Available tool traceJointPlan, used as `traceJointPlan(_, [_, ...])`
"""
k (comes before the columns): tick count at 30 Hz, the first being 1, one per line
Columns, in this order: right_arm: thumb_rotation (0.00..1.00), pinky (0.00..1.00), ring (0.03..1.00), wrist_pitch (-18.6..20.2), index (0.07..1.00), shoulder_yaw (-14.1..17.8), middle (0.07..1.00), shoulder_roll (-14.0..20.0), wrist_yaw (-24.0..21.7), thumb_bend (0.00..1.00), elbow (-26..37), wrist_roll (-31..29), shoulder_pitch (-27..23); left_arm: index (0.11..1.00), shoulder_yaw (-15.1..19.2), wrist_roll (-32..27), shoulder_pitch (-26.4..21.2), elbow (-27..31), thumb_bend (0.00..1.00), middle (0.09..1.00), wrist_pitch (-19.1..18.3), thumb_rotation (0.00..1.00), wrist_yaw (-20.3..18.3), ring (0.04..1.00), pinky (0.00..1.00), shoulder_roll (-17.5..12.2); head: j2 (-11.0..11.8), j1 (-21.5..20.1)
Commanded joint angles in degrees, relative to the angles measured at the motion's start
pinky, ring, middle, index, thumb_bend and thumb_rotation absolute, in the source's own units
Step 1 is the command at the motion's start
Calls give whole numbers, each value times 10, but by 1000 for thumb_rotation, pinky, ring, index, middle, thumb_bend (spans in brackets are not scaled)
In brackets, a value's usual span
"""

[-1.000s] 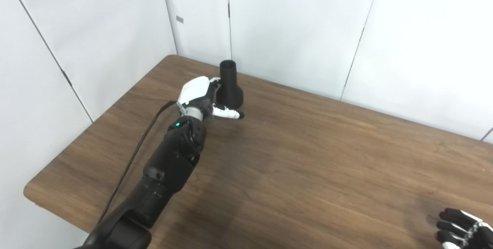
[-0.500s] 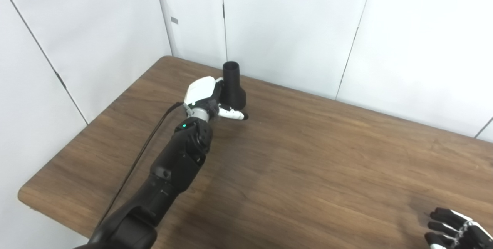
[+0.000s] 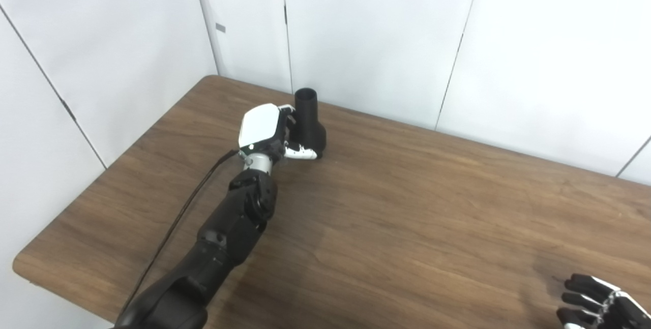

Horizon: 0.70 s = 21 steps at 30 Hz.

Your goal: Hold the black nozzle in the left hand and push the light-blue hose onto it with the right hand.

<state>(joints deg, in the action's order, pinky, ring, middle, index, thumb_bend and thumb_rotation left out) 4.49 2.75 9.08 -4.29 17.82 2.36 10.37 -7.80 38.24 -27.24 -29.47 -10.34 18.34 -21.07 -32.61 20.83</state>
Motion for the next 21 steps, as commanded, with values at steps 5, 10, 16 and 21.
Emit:
traceJointPlan(5, [67,567,667,-2,673,1,692,5,-4,225,30,-6,-4,585,-22,-28,25,-27,962,568,29,133,-18,513,421,33,-5,1])
traceJointPlan(10, [60,565,669,1,677,0,696,7,-6,223,37,-2,-1,557,-26,-34,33,-31,955,535,59,101,-3,476,386,41,-8,1])
traceJointPlan(16, [32,564,664,2,674,-3,689,8,-8,217,40,1,-2,506,-39,-30,33,-64,568,466,114,10,27,399,328,41,-9,-2])
traceJointPlan(21, [2,562,658,2,674,-6,683,8,-7,206,41,10,-4,502,-52,-21,37,-84,521,416,135,0,60,293,229,40,-8,-7])
